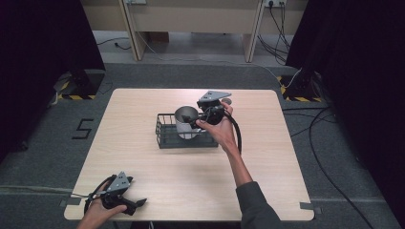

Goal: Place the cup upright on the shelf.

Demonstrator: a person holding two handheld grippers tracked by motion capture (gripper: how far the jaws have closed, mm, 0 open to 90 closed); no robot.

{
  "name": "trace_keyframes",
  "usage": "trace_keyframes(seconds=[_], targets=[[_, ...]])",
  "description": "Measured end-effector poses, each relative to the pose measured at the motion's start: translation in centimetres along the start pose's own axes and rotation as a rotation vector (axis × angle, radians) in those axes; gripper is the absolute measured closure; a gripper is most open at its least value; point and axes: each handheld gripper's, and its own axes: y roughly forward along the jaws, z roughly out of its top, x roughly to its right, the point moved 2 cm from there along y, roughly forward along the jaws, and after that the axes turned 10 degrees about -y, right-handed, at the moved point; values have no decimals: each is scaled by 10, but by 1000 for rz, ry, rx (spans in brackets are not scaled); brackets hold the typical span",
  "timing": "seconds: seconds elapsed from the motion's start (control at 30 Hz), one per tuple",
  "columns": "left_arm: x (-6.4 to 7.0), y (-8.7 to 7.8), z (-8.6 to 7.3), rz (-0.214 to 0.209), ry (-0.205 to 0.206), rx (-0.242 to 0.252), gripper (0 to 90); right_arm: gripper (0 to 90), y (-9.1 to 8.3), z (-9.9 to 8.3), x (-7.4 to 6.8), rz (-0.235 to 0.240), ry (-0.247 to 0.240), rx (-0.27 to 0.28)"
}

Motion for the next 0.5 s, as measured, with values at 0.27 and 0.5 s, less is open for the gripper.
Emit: trace_keyframes(seconds=[0.27,0.5], targets=[[0,0,0,0,0,0,0,161,-10,-6,-3,-8,0,5],[0,0,0,0,0,0,0,165,-17,-9,-8,-19,-6,3]])
